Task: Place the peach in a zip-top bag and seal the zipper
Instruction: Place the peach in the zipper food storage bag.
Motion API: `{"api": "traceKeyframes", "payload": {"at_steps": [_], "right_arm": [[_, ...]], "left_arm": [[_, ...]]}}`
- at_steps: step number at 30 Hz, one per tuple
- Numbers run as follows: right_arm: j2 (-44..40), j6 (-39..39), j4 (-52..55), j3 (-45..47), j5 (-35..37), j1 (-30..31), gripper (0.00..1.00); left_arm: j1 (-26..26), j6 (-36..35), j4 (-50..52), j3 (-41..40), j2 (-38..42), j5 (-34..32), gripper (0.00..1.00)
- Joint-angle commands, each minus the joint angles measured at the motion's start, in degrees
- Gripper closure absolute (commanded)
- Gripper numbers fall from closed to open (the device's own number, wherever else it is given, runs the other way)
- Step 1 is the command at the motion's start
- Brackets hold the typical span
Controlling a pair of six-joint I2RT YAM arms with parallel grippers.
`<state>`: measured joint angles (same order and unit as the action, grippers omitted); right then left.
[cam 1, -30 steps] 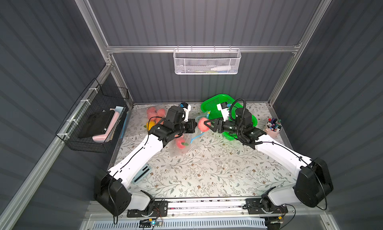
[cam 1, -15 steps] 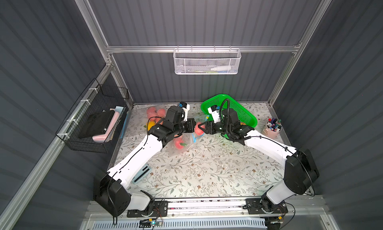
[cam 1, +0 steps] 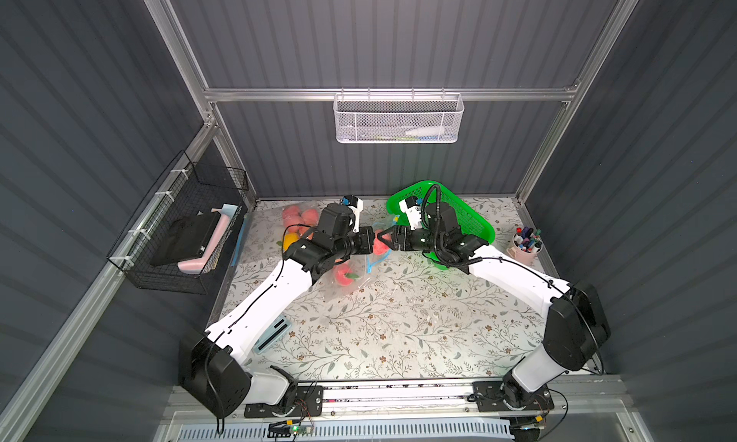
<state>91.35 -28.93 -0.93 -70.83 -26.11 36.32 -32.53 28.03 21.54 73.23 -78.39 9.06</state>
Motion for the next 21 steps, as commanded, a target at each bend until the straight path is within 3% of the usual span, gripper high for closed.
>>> {"api": "traceKeyframes", "payload": {"at_steps": [1,9,12,18,21], "right_arm": [[-2.9,-1.7,-4.3,1.7,-3.0,-0.1,0.3],[-3.2,-0.9,-3.3,2.4,-2.2,-0.2,0.28],[-3.5,0.2,-2.5,2.4,-1.5,-0.2,0.34],[-2.4,3.4,1.0,1.7,1.3,0.2,0.56],[-0.4,4.3,2.4,0.2,4.1,1.9,0.59]], "left_arm": [[-0.1,-0.8,0.6,-0.4,2.5,-1.5,1.0],[-0.1,-0.8,0.5,-0.7,3.1,-1.7,1.0],[-0.1,-0.8,0.7,-0.8,3.3,-2.1,1.0],[-0.1,-0.9,0.4,-0.8,3.8,-1.7,1.0],[-0.1,-1.1,-0.4,-0.7,3.8,-0.2,1.0]]}}
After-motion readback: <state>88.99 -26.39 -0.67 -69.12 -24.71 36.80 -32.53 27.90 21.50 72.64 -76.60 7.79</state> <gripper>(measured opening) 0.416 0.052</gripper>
